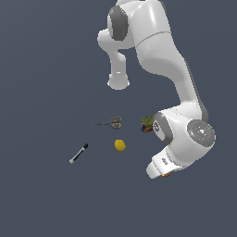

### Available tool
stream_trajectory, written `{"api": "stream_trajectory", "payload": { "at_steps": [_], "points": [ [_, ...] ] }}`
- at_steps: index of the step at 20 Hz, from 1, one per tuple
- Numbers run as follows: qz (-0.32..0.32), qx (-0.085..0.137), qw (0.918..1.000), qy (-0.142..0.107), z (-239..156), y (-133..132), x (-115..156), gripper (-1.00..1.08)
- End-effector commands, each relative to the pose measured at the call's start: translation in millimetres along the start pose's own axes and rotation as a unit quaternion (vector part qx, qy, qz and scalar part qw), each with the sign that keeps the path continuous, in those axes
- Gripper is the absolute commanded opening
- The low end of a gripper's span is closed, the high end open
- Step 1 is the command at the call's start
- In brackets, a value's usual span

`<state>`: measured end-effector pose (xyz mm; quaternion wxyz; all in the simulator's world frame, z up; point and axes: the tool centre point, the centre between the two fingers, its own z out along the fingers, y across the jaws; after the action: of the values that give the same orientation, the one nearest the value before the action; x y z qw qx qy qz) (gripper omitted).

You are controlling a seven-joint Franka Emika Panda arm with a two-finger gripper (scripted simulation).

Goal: Pick up a designated object from a clutter of objects.

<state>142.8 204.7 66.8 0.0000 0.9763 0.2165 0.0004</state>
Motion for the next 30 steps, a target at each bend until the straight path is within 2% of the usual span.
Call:
{"api": "stream_trajectory", "payload": {
  "at_steps": [1,5,10,11,23,30],
  "points": [
    [0.0,0.0,1.0,-0.001,15,-1,-1,1.0],
    [0.0,0.0,1.0,-0.001,32,0,-1,1.0],
    [0.0,0.0,1.0,-0.001,33,0,0,1.0],
    [0.0,0.0,1.0,-0.001,33,0,0,-1.0],
    [0.0,0.0,1.0,-0.001,32,0,0,-1.0],
    [0.0,0.0,1.0,-0.001,6,-2,0,-1.0]
  ]
}}
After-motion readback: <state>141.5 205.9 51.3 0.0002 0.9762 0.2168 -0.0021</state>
